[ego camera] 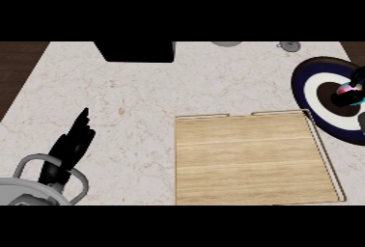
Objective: Pick the cupcake from the tray and place it in the plate
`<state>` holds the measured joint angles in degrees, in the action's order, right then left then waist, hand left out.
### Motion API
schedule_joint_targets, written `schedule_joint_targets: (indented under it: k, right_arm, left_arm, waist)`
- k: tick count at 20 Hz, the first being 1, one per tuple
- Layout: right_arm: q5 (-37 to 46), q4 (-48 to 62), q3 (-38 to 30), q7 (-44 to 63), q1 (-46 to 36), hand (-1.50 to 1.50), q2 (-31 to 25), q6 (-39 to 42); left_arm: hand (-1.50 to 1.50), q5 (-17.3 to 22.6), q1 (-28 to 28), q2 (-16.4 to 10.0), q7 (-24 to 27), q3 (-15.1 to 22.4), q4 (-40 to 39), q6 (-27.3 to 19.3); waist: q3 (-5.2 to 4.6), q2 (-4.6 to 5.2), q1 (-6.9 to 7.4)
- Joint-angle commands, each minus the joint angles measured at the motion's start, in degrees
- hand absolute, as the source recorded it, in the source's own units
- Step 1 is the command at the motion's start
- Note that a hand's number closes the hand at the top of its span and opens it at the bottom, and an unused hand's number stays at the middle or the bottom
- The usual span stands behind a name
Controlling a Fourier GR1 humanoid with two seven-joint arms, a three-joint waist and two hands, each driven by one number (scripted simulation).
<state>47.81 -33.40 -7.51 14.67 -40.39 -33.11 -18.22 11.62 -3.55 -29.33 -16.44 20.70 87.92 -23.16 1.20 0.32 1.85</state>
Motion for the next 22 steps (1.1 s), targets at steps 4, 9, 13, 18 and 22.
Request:
schedule_joint_targets:
  k: [4, 9, 13, 18, 22]
  right_arm:
    - [-2.7, 9.4, -1.8, -8.3, -2.8, -1.50, -2.2, 8.2]
    - [-10.1, 6.3, -7.2, -24.6, 0.5, -1.50, -1.4, 5.4]
    - [-20.9, 2.6, -16.5, -31.9, -2.7, -1.50, -0.2, 5.1]
    - [-30.5, 2.9, -24.0, -39.8, 1.5, -1.50, -2.1, 12.7]
    - [-32.7, 5.3, -25.2, -43.7, 4.0, -1.50, -2.4, 17.1]
  left_arm:
    - [0.00, 2.1, -2.7, 6.2, 4.3, -2.0, -4.3, -0.5]
    - [0.00, 3.6, -0.7, 5.4, 3.2, -2.3, -1.4, 0.0]
    - [0.00, 2.6, 0.6, 5.5, 4.7, -1.6, -2.0, -1.3]
    - [0.00, 2.8, 1.2, 5.2, 3.4, -1.7, -0.3, -1.4]
    - [0.00, 1.4, 2.9, 6.5, 5.9, -0.9, -0.2, -2.0]
  waist:
    - [-1.13, 0.57, -0.26]
    - [-1.04, 0.12, -1.11]
    - [-0.99, -0.06, -1.98]
    - [-1.08, -0.25, -2.23]
    - [-1.13, -0.12, -1.43]
